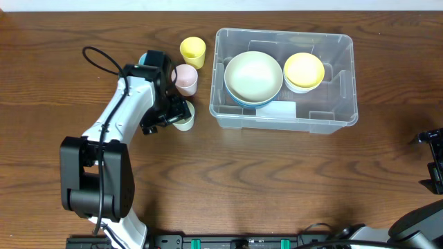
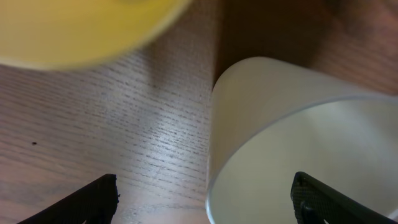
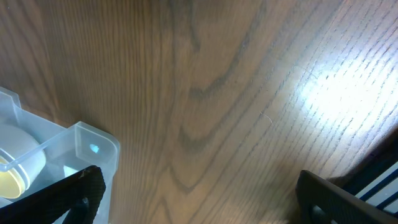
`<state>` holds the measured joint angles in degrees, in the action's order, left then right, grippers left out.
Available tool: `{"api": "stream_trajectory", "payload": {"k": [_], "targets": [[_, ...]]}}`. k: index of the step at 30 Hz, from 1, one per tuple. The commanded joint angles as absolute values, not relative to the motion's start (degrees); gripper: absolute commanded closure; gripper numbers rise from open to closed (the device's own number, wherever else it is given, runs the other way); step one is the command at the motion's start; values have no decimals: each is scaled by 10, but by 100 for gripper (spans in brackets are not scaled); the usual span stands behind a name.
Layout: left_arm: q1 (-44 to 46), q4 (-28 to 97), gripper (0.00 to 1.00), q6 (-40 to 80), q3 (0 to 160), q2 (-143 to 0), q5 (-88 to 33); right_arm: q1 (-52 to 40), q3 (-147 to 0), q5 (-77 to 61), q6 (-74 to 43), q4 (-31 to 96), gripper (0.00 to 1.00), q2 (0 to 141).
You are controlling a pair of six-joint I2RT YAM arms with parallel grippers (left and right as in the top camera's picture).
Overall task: Pack container
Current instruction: 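Move the left gripper to the white cup and grip it, then lift the white cup with the left gripper over the bin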
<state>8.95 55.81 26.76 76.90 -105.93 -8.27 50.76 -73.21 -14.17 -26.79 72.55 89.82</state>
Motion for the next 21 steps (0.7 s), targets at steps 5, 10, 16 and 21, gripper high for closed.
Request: {"api": "stream_trajectory", "payload": {"k": [5,10,16,21], "targets": [[89,558,40,267,761,-1067,-64,510,-733,-144,-276,726,1,889],[89,563,87,267,761,-1067,-64,510,-733,-144,-276,726,1,889],[89,588,94,267,761,-1063,-66,510,-733,-144,-276,726,1,889],[95,622,94,262,780,-1020,-69,510,-733,-144,-276,726,1,889]]}}
